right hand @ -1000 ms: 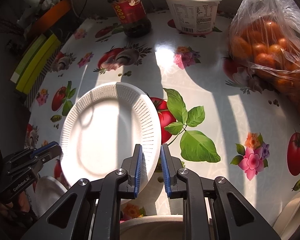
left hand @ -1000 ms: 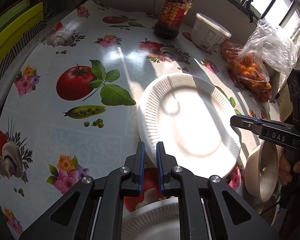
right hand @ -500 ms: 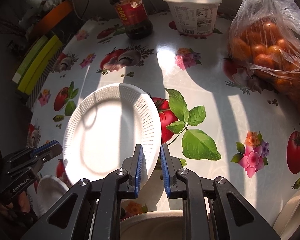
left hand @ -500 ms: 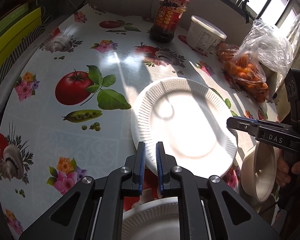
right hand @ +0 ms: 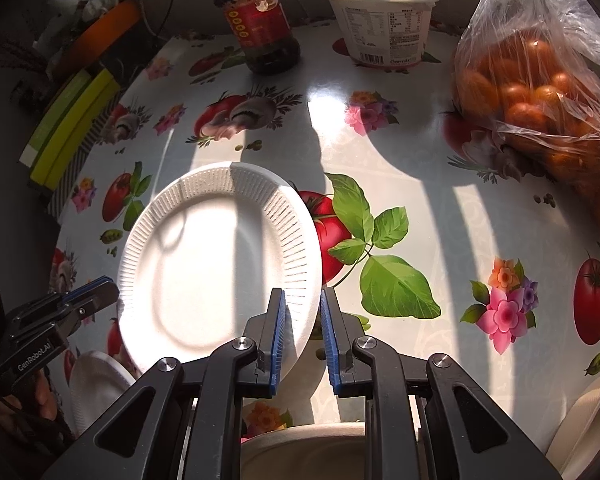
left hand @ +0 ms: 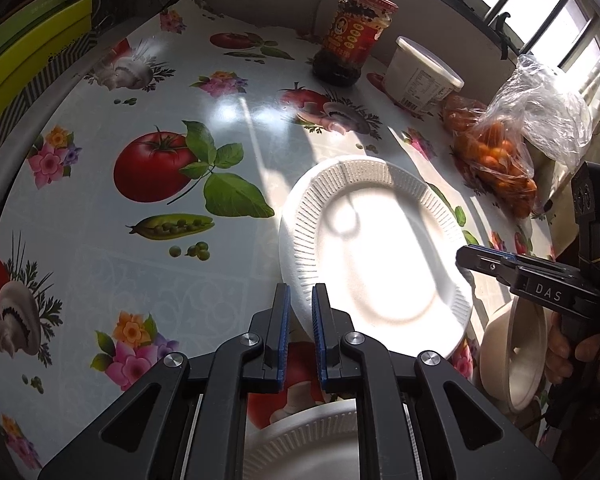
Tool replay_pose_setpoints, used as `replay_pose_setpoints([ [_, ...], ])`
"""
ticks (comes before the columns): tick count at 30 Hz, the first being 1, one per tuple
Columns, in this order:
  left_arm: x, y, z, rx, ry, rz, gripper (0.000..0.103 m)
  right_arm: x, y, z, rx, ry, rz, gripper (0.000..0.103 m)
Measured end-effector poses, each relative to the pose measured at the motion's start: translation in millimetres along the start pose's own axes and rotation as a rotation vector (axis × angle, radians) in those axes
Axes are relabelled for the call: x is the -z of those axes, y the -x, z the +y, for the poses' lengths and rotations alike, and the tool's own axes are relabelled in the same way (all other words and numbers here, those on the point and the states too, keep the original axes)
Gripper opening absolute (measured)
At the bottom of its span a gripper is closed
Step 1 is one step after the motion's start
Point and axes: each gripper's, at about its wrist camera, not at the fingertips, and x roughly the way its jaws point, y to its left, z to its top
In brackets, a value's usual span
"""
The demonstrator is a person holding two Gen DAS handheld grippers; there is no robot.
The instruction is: Organize plates and bowls
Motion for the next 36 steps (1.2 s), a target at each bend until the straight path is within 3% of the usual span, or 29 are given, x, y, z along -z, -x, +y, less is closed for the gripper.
replay_pose_setpoints([
  [5,-0.1,-4.5,1.7,0.025,0.018,0.015,0.019,0.3,0.6,0.4,-0.002,-0.002,-0.004,0.018],
  [18,-1.1,-3.4,7.6,0.063,0.053,0.030,0.021,1.9,-0.6,-1.6,0.002,-0.010,0.002,0.018],
  [36,0.6,-5.4,-1.9,0.025,0.031,0.019,0.018,2.0,-0.1,-1.0,0.003,-0.010,0.002,0.018],
])
